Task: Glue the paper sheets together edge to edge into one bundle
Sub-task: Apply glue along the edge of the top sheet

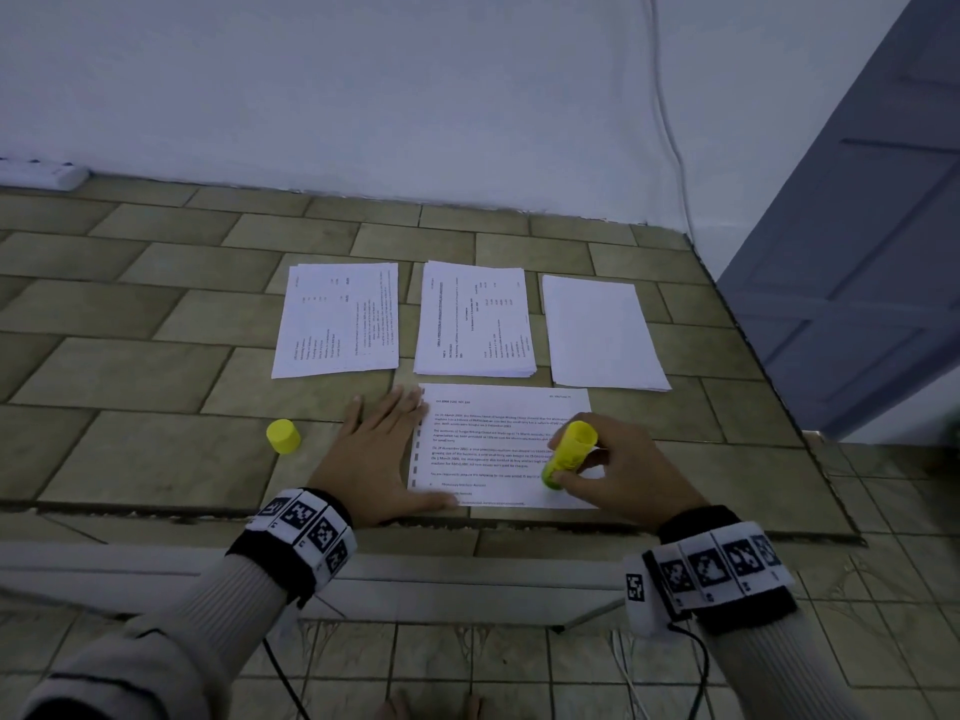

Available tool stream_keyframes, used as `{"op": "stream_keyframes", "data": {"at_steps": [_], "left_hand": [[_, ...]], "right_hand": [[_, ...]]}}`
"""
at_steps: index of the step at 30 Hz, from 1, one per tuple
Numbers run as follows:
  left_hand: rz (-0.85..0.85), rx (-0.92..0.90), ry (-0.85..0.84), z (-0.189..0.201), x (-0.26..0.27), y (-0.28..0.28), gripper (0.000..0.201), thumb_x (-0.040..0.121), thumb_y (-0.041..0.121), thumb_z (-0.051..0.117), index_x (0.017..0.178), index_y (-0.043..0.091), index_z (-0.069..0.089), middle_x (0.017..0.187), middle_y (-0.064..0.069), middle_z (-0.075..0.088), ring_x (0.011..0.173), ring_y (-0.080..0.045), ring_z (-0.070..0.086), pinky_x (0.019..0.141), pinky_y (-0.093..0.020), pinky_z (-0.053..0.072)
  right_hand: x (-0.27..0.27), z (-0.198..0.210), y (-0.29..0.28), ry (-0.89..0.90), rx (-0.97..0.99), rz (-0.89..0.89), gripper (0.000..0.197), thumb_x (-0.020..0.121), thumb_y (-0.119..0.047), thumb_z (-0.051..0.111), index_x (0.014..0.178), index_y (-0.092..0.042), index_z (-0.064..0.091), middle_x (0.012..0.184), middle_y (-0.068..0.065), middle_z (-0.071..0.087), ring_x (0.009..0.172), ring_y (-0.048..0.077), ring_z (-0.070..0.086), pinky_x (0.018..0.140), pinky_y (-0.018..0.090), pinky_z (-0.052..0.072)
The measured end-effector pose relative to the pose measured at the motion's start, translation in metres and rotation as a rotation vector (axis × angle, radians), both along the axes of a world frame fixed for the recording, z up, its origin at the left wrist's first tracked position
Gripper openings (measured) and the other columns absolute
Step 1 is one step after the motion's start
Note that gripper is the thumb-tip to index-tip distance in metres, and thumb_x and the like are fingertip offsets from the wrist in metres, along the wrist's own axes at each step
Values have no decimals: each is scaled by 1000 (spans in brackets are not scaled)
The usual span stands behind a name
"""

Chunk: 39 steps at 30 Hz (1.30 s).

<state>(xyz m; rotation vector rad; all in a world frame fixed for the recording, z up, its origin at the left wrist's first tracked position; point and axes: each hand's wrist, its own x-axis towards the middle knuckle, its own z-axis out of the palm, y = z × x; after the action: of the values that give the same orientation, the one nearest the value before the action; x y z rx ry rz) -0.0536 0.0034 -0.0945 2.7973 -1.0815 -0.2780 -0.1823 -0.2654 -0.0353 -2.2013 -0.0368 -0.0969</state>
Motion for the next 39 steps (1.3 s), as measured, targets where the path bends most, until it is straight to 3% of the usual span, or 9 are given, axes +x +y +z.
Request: {"op": "stream_keyframes", "data": {"at_steps": [2, 5, 12, 14, 18, 26, 32, 36, 39], "left_hand": [[0, -12, 5, -1, 0, 0, 133, 52, 104, 14, 155, 22, 2, 160, 11, -11, 145, -4, -19, 119, -45, -15], [-2, -22, 2, -1, 0, 1, 131, 54, 103, 18, 156, 21, 3, 161, 11, -10, 146, -4, -18, 119, -45, -14], [-4, -17, -11, 0, -1, 1, 130, 56, 102, 16, 156, 20, 4, 162, 9, -8, 146, -6, -17, 119, -45, -14], [-4, -11, -8, 0, -1, 1, 129, 56, 101, 18, 156, 20, 3, 162, 9, -9, 147, -7, -17, 119, -45, -14], [-10, 11, -15, 1, -1, 1, 132, 53, 103, 11, 156, 20, 2, 162, 8, -10, 147, -7, -18, 119, -46, -13], [0, -54, 1, 3, -2, -1, 135, 51, 105, 8, 156, 19, 10, 163, 7, -3, 148, -7, -12, 119, -46, -11], [-30, -131, -30, -2, -1, 1, 136, 52, 103, 3, 154, 15, 20, 162, 1, 10, 148, -11, -5, 119, -46, -10], [-20, -108, -35, -4, 0, 1, 134, 54, 104, 9, 155, 16, 17, 163, 3, 7, 149, -11, -6, 120, -47, -10], [-17, -90, -26, -3, 1, 0, 129, 57, 103, 21, 156, 20, 12, 163, 4, 3, 149, -10, -9, 120, -49, -9]], "right_hand": [[-6, 1, -9, 3, -2, -36, 16, 72, -6, 79, 81, -12, 67, 88, -4, 68, 75, 7, 65, 67, 15, 52], [-12, 0, -20, 12, -35, -107, 15, 65, -20, 73, 79, -20, 66, 84, -8, 67, 75, 5, 63, 65, 14, 49], [-17, 0, -34, -3, -90, -139, 11, 64, -29, 63, 73, -29, 59, 78, -7, 65, 72, 13, 62, 67, 41, 54], [-14, 2, -31, -11, -70, -158, 12, 66, -32, 64, 76, -27, 60, 79, -6, 66, 73, 14, 63, 67, 39, 55], [2, 9, -5, -86, -48, -87, 21, 75, -9, 76, 84, -23, 63, 85, -7, 66, 75, 6, 63, 66, 17, 51], [44, 3, 75, -76, -65, 190, 24, 79, -18, 74, 98, -8, 64, 99, 5, 61, 91, 19, 60, 77, 42, 54], [53, 6, 95, -3, -147, 274, 31, 81, -19, 74, 107, -10, 61, 105, 7, 64, 90, 15, 56, 79, 27, 46], [59, 7, 92, 26, -194, 289, 34, 80, -22, 75, 109, -11, 60, 105, 7, 63, 90, 16, 57, 82, 35, 51], [68, 9, 89, 16, -203, 305, 37, 81, -20, 74, 114, -10, 59, 108, 7, 62, 88, 9, 51, 82, 28, 50]]}}
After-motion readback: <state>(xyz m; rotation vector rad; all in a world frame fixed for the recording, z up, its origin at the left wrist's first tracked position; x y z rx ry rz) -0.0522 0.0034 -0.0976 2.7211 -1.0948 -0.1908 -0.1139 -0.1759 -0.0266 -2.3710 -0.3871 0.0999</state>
